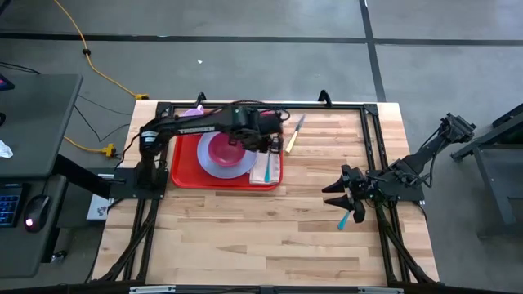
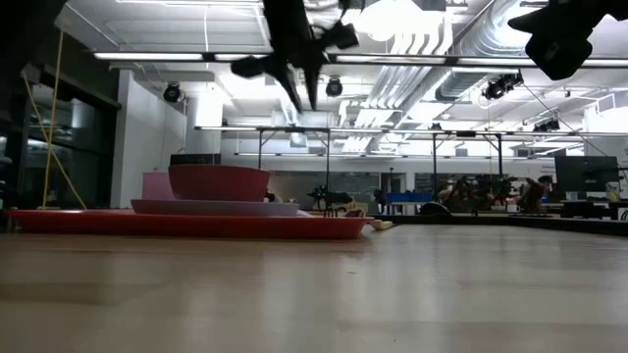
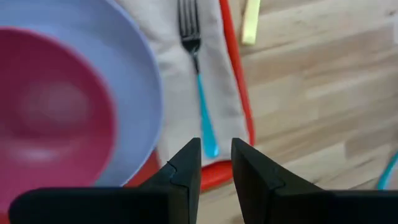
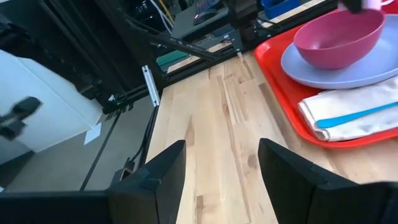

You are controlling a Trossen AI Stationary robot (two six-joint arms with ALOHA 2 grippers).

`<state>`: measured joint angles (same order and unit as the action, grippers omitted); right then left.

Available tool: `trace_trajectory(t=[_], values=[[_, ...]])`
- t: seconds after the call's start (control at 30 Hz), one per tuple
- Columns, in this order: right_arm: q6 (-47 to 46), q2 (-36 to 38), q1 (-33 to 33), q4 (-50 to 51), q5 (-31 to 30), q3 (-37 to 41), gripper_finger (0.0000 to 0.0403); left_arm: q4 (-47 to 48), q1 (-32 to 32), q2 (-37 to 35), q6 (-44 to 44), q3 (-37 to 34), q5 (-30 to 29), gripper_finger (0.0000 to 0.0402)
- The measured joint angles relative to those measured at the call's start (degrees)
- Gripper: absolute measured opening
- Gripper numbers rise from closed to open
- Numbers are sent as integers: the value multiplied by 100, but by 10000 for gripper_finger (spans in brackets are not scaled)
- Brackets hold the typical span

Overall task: Set up tray
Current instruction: Put the green spoon on the brown napkin to the left of the green fork

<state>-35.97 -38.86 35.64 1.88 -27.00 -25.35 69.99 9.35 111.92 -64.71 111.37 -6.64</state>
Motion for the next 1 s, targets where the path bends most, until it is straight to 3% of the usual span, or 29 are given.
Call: trace_trajectory(t=[0.5,1.0], values=[[445,-1,0,-734,-561,0,181,1192,-1654,-789,-129,0,-1221,117],[-111,-1,0,-725,-802,1,181,1766,-3188,-1266,-691,-6,-2683,117]])
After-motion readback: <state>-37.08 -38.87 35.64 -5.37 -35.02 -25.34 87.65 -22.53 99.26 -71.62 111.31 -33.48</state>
